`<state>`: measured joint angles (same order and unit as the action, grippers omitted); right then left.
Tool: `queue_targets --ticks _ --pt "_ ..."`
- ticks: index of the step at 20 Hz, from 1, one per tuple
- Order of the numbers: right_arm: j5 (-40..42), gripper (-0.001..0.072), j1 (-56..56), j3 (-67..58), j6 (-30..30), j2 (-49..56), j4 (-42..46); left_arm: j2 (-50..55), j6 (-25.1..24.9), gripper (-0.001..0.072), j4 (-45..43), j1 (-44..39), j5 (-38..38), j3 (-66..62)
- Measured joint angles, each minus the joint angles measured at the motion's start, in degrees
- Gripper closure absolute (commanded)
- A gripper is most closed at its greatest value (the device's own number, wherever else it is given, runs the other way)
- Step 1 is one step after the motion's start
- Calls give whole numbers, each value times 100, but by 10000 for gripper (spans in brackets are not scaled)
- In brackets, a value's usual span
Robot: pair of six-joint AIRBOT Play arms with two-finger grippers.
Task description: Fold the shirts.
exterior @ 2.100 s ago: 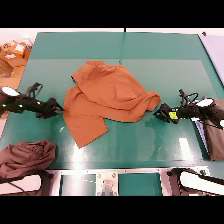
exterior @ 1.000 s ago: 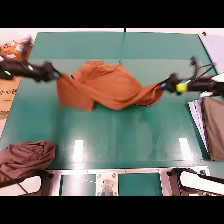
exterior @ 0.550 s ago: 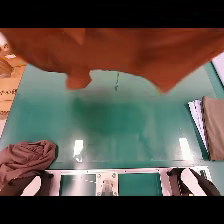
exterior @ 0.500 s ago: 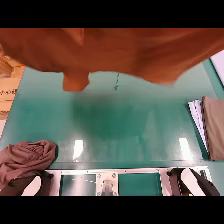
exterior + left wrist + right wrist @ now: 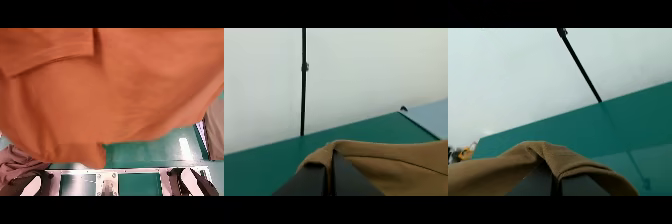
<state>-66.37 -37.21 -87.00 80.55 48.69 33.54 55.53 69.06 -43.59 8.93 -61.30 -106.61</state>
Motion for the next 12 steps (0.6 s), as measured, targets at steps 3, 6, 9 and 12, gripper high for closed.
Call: queue_targets --ticks 3,6,9,12 --pt "527 693 612 804 -407 688 -9 839 -181 680 63 -190 50 479" --pt "1073 693 1158 1213 -730 1749 0 1932 -374 680 120 -468 306 717" --pt "1484 693 1587 1362 -946 2922 -17 3069 -520 680 136 -688 651 807" --pt "1810 692 1851 1384 -1099 4019 -87 4079 -601 678 153 -922 979 841"
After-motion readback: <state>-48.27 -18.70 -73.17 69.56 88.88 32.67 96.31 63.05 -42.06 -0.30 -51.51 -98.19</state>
